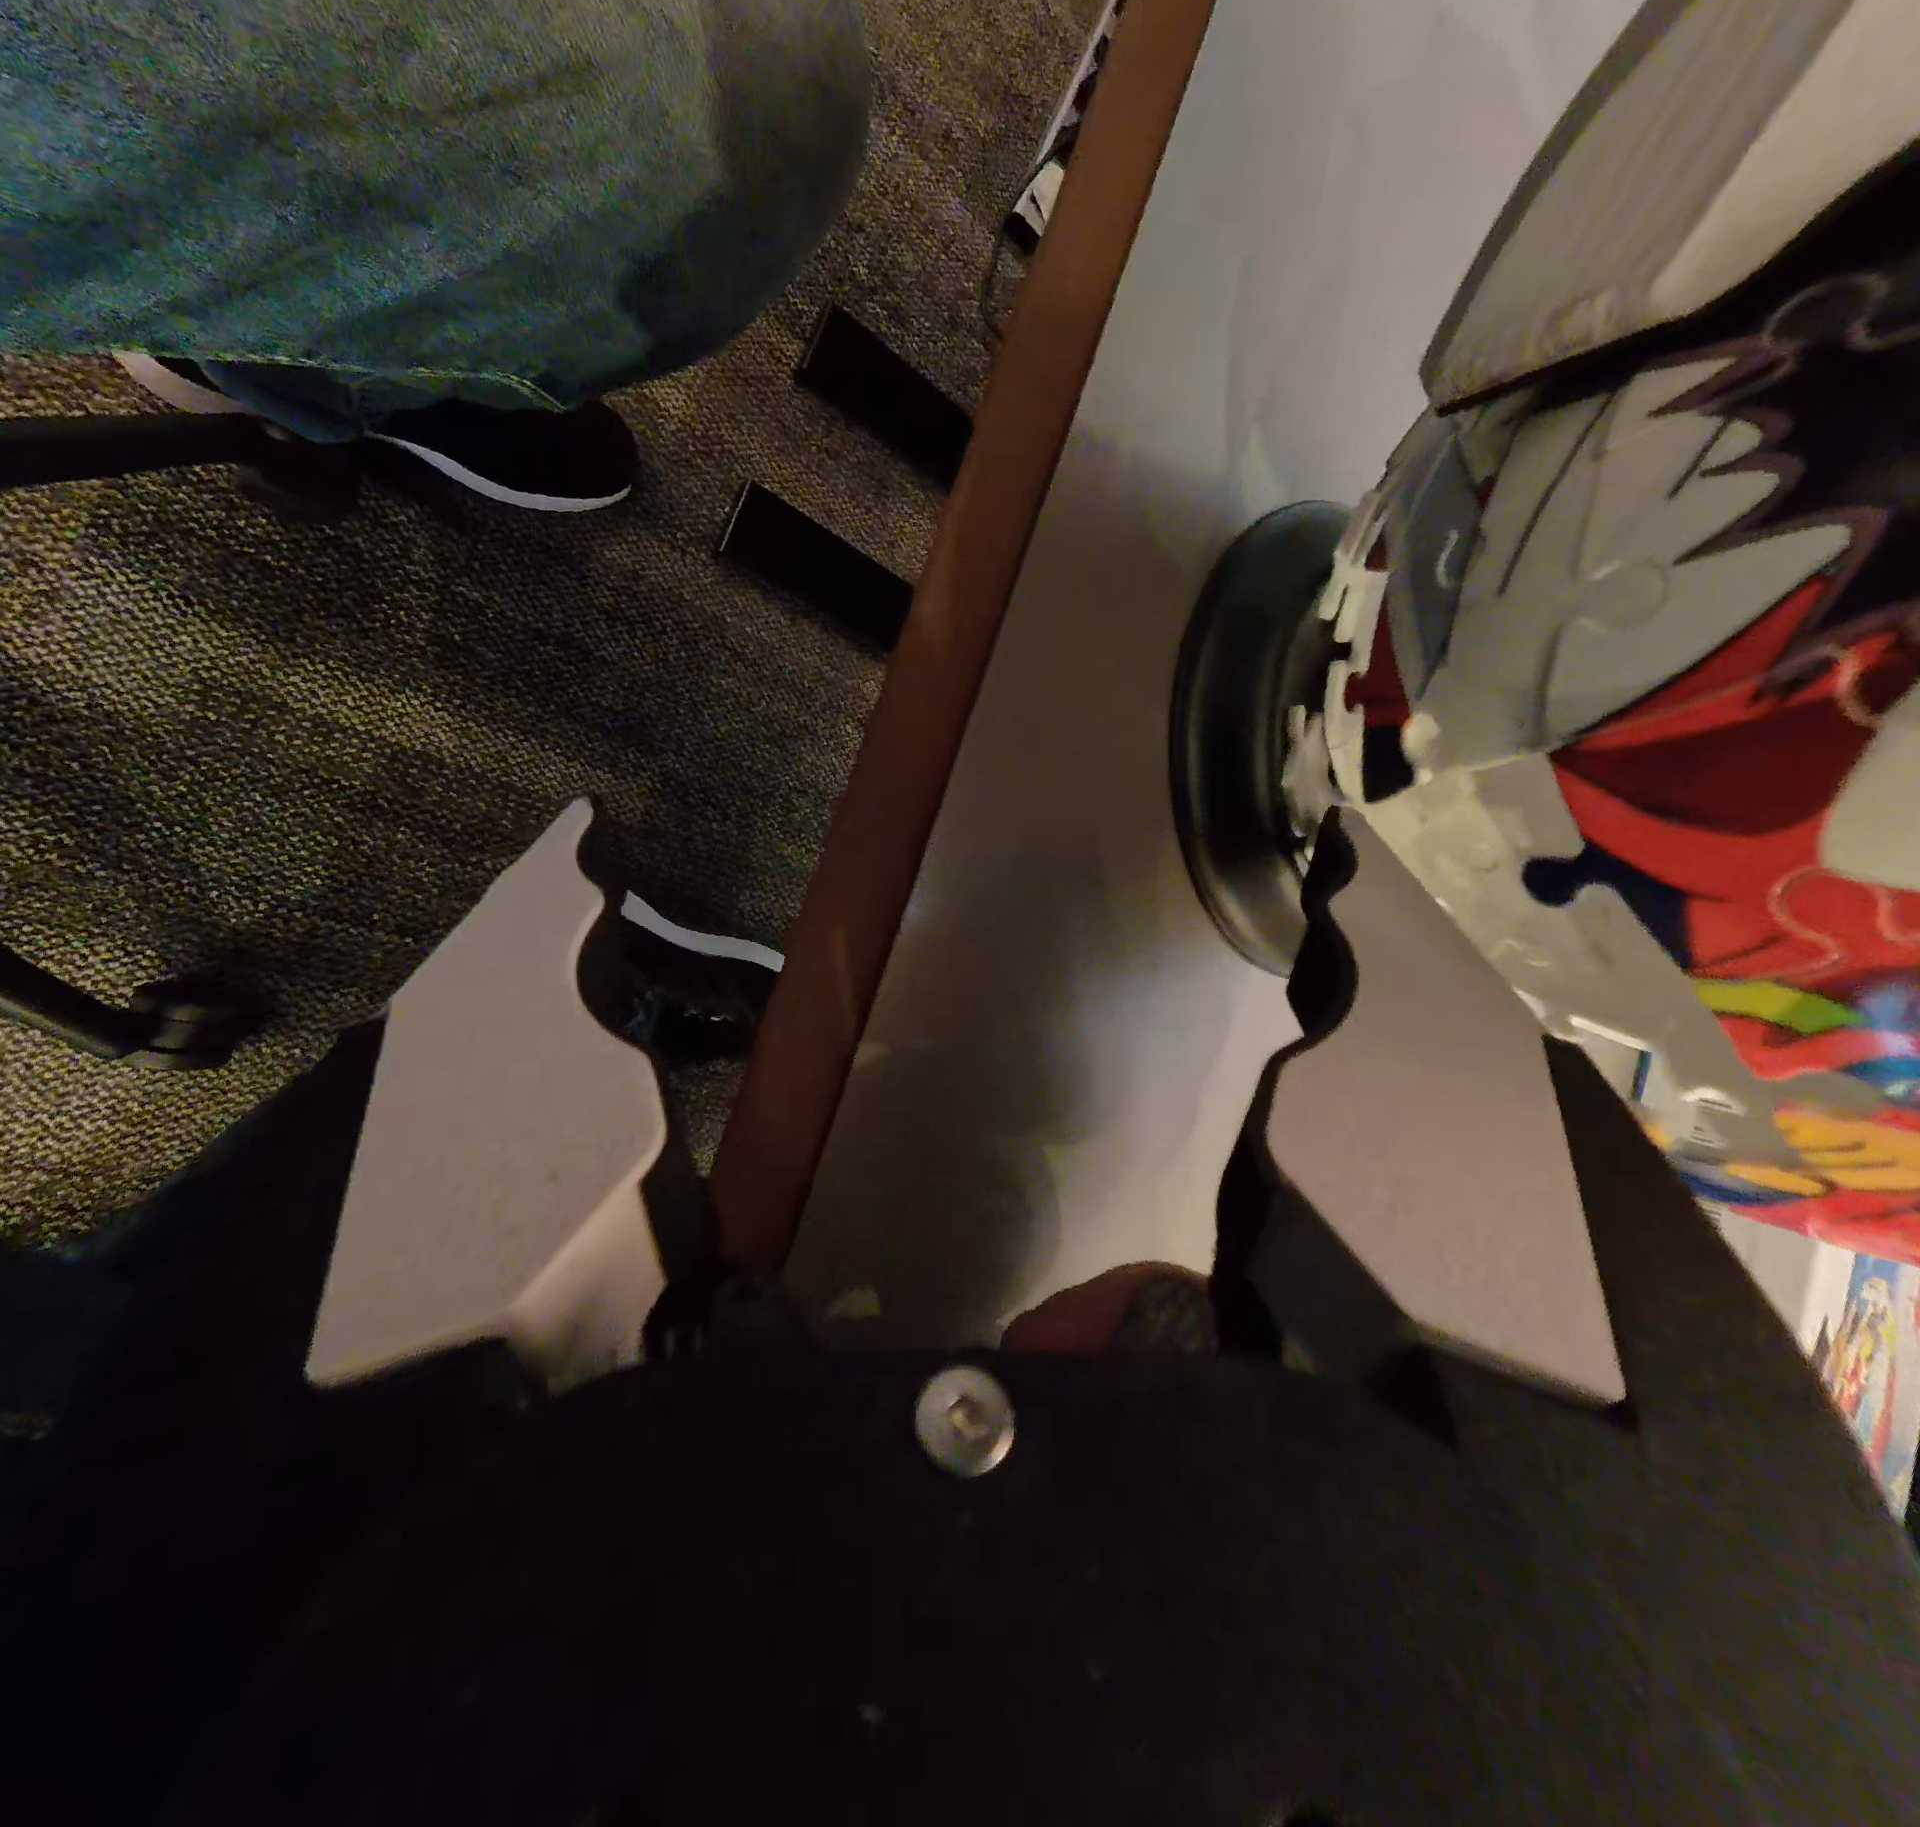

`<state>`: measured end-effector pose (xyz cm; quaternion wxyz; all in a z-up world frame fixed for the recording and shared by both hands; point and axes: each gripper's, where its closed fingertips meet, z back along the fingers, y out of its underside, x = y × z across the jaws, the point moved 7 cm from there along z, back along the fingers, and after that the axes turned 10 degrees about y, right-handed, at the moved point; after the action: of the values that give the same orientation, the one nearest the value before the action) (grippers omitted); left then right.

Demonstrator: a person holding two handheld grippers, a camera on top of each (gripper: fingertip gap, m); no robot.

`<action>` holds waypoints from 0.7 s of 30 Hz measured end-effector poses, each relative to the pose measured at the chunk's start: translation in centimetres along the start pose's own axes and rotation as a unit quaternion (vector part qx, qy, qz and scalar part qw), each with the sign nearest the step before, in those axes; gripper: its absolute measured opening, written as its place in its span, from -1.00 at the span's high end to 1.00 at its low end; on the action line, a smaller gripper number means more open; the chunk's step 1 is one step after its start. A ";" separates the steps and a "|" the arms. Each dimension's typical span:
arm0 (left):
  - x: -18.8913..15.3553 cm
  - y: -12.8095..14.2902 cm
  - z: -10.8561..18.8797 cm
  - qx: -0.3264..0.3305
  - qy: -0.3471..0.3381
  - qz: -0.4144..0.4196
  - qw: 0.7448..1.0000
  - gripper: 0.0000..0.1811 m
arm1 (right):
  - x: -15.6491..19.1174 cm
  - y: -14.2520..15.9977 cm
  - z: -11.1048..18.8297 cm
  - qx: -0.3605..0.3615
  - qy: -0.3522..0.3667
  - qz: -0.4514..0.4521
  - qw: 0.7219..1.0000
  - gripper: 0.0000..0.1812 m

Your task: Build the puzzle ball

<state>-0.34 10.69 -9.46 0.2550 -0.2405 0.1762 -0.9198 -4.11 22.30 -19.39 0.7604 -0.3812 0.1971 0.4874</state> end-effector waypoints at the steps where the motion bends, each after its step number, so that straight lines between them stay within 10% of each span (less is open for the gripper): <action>1: 0.0 -0.1 0.0 0.005 0.001 -0.002 1.000 -0.49 | 0.0 -0.1 0.1 0.000 0.001 -0.002 1.000 -0.40; 21: 0.2 -0.5 -0.2 0.026 0.006 0.005 1.000 -0.49 | -0.5 0.5 0.6 0.050 -0.005 -0.022 0.998 -0.38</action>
<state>-0.79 10.98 -9.34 0.2643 -0.2271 0.1545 -0.9245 -4.82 22.58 -18.80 0.7898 -0.3445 0.2095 0.4622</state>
